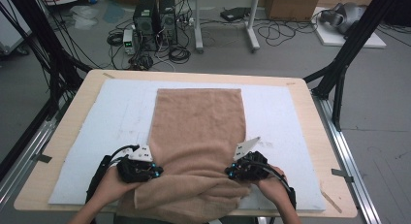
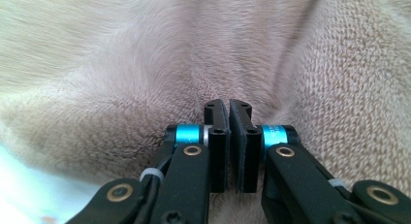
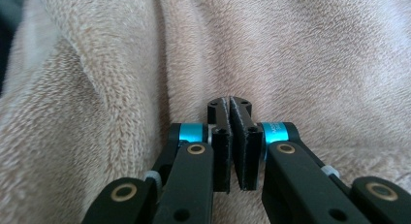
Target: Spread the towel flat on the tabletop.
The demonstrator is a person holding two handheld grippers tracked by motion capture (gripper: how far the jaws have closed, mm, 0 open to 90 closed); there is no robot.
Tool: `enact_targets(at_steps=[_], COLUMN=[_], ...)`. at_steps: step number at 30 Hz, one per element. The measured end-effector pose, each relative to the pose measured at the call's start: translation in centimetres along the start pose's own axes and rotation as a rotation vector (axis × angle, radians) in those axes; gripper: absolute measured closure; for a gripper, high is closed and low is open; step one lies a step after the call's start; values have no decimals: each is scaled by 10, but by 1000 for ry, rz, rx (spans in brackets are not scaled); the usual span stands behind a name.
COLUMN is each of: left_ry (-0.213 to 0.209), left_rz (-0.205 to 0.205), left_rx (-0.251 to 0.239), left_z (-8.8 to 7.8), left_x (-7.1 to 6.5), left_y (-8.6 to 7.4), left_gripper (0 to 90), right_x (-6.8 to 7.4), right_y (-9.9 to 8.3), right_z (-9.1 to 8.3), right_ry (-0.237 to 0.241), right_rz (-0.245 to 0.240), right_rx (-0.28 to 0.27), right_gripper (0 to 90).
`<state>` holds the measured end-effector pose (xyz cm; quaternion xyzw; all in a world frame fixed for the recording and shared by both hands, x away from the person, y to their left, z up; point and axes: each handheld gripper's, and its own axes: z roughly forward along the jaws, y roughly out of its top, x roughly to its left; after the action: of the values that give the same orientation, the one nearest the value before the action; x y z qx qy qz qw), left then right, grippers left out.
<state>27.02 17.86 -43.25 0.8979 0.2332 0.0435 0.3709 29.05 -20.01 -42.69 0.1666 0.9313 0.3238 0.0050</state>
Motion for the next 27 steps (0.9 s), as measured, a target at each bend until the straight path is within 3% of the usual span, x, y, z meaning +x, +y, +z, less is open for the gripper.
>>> enact_targets(at_steps=[3,5,9,11,14,16,17,19,22,24,27], left_ry=[-37,-23,60,135,205,215,197,207,211,221,284], left_rz=[-50,-71,-94,-98,-113,-125,-135,-121,-104,-108,-140], left_rx=[-56,-96,-165,-184,-130,-59,-12,-14,-21,-31,-79], left_z=[-8,-13,-20,-19,-8,3,10,14,15,15,13], left_x=[5,10,24,29,39,45,48,49,51,54,61], left_y=[0,5,17,21,22,20,19,18,18,19,22], left_gripper=[783,693,638,618,579,552,553,603,823,852,857], right_x=[1,-4,-16,-23,-29,-31,-32,-32,-33,-36,-42], right_y=[-1,-1,2,4,6,6,5,5,8,14,24], right_z=[-8,-15,-19,-15,-4,4,6,7,7,8,6], right_ry=[-27,-45,-109,-128,-131,-147,-152,-160,-151,-153,-208], right_rz=[-2,16,65,84,102,108,109,109,90,75,85], right_rx=[-19,-38,-52,-45,-24,-2,-18,-32,-20,3,1], right_gripper=[755,736,641,610,545,514,524,606,816,840,840])
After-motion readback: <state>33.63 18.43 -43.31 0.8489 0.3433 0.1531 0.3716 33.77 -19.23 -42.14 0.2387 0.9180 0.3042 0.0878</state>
